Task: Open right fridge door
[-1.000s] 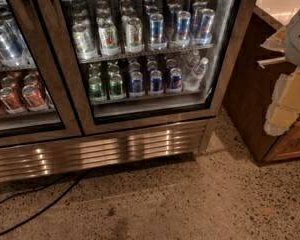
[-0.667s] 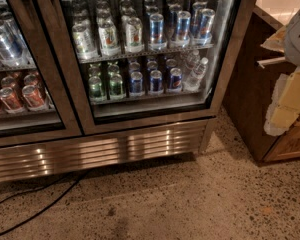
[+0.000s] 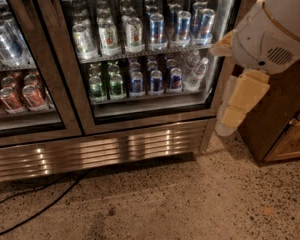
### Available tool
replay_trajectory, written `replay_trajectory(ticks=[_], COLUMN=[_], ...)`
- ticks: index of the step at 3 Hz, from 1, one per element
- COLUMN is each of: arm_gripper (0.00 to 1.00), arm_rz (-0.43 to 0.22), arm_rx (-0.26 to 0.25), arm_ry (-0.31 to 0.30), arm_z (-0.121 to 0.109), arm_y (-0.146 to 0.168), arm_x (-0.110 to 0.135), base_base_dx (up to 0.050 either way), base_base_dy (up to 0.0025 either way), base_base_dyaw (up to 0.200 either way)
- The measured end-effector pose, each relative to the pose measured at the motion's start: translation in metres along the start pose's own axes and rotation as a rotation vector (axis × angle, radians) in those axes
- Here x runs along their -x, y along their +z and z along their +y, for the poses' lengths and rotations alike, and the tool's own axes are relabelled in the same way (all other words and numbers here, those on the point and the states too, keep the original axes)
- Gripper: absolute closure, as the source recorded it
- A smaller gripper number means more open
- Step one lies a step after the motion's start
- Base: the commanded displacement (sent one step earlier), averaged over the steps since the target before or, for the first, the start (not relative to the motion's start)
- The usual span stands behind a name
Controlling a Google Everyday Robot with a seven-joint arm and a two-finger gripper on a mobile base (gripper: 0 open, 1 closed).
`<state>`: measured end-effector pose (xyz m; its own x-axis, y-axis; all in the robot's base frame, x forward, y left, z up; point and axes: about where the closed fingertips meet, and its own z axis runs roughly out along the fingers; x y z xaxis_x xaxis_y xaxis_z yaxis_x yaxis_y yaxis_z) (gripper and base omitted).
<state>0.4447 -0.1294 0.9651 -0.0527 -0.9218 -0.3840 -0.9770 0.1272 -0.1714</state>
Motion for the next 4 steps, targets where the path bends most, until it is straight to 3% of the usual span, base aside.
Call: replay_trajectory(ticks=[1,2,3,4], arm_gripper=[0.0,0.0,0.0,0.0], arm_rz=[-0.098,-0.199,-0.2,-0.234], arm_rx=[0.044,0.079,0.079,0.117], arm_ry=[-0.103,-0.186,-0.186,-0.157], arm_z=[0.018,0.038,0.038,0.033], arm_y=[0.011,0.008,0.008,0.017], arm_x=[0.064,0.11,0.11,0.105], base_base_dx=[0.0,0.0,0.0,0.0], base_base_dy=[0.0,0.0,0.0,0.0], base_base_dyaw=[0.0,0.0,0.0,0.0])
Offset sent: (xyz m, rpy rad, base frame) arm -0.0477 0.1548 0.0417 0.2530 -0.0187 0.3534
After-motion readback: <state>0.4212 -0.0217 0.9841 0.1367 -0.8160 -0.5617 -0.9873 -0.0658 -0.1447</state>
